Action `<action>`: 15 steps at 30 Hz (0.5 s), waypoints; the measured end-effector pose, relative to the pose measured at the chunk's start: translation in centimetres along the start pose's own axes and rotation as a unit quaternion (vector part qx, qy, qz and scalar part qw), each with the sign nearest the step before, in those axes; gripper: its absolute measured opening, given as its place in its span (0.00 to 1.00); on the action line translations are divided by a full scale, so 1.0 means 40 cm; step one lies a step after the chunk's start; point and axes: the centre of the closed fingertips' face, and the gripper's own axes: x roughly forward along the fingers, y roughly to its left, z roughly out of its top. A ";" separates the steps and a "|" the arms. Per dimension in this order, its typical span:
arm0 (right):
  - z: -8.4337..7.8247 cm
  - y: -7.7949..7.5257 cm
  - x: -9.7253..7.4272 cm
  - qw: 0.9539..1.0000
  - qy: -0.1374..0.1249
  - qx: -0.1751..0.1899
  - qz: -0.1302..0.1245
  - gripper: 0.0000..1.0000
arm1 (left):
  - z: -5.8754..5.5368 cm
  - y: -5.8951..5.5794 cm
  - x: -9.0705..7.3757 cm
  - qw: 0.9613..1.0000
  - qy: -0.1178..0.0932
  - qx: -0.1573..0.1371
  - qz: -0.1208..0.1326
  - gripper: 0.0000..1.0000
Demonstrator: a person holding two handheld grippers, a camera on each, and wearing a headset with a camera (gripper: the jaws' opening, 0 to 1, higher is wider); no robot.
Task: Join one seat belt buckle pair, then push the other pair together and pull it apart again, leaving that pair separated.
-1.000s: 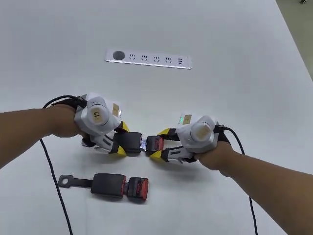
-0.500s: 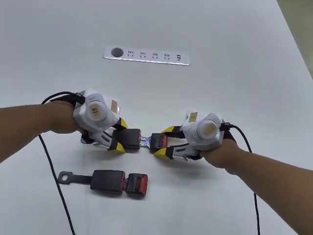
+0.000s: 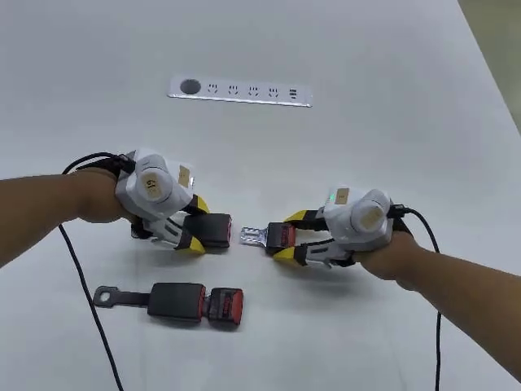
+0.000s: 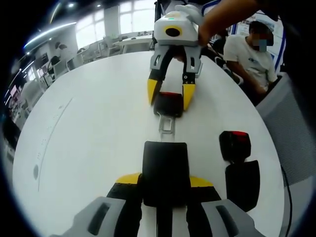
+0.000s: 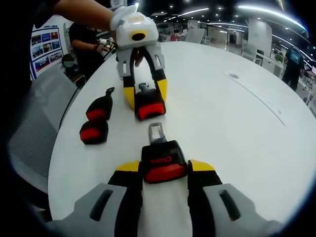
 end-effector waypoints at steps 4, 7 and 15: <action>-0.015 -0.004 -0.014 1.000 0.001 0.002 0.000 0.34 | -0.002 0.002 0.001 1.000 0.000 -0.001 0.000 0.35; -0.025 0.004 -0.031 1.000 0.005 0.002 -0.001 0.34 | -0.003 0.002 0.002 1.000 0.000 -0.001 0.000 0.35; -0.069 -0.010 -0.087 1.000 0.011 0.008 -0.003 0.34 | -0.004 0.002 0.004 1.000 0.004 0.001 -0.001 0.35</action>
